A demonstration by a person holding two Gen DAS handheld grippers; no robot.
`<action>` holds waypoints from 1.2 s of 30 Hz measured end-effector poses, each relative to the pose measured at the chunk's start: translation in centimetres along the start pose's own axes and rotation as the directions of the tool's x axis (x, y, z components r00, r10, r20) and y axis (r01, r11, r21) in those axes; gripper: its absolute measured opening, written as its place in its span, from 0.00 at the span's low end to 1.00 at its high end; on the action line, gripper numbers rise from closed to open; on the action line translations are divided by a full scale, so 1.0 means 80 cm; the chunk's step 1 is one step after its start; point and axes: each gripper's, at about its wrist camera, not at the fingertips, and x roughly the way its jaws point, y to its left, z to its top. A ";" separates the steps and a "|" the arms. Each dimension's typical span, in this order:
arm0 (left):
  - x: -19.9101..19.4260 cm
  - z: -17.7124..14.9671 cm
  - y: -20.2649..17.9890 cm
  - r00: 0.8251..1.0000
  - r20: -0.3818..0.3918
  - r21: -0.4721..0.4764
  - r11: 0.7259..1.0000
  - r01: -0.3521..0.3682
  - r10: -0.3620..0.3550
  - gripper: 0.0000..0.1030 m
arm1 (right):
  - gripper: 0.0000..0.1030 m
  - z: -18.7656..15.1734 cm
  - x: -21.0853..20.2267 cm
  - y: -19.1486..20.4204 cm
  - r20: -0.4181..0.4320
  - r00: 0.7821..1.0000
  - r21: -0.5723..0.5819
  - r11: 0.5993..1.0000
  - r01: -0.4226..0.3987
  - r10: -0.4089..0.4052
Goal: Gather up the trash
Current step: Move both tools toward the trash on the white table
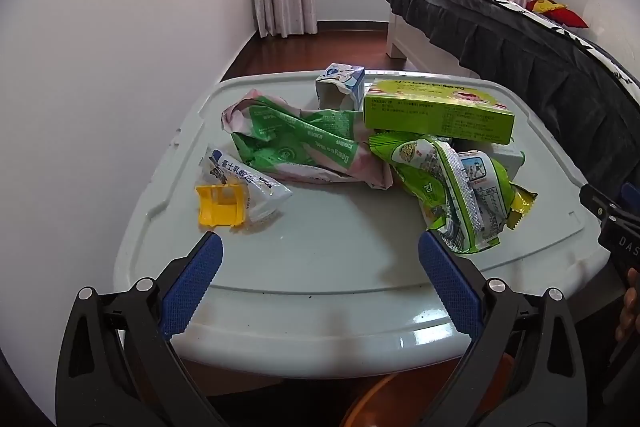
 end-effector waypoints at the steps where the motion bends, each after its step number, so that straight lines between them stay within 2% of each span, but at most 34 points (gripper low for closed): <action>1: 0.000 0.000 0.000 1.000 0.000 0.001 1.000 0.001 -0.001 0.93 | 0.95 0.000 0.000 0.001 0.001 1.000 -0.003 1.000 -0.001 0.001; 17: 0.001 0.001 0.001 1.000 -0.009 -0.015 1.000 0.017 -0.017 0.93 | 0.95 0.002 0.009 0.002 -0.011 0.999 -0.019 0.999 -0.042 0.042; 23: 0.000 0.002 0.003 1.000 -0.005 -0.025 0.999 0.023 -0.023 0.93 | 0.95 0.022 0.001 0.014 0.038 0.993 -0.036 0.993 -0.110 0.111; 27: -0.002 0.002 0.002 1.000 0.004 -0.020 1.000 0.013 -0.013 0.93 | 0.95 0.043 0.000 0.033 0.041 0.985 -0.068 0.984 -0.164 0.167; 31: 0.000 0.002 0.007 1.000 -0.003 -0.027 1.000 0.015 -0.015 0.93 | 0.95 0.062 0.006 0.059 0.043 0.987 -0.171 0.974 -0.148 0.157; 36: 0.002 0.002 0.013 1.000 -0.012 -0.046 0.999 0.016 -0.017 0.93 | 0.95 0.084 0.009 0.095 0.083 0.984 -0.338 0.934 -0.119 0.155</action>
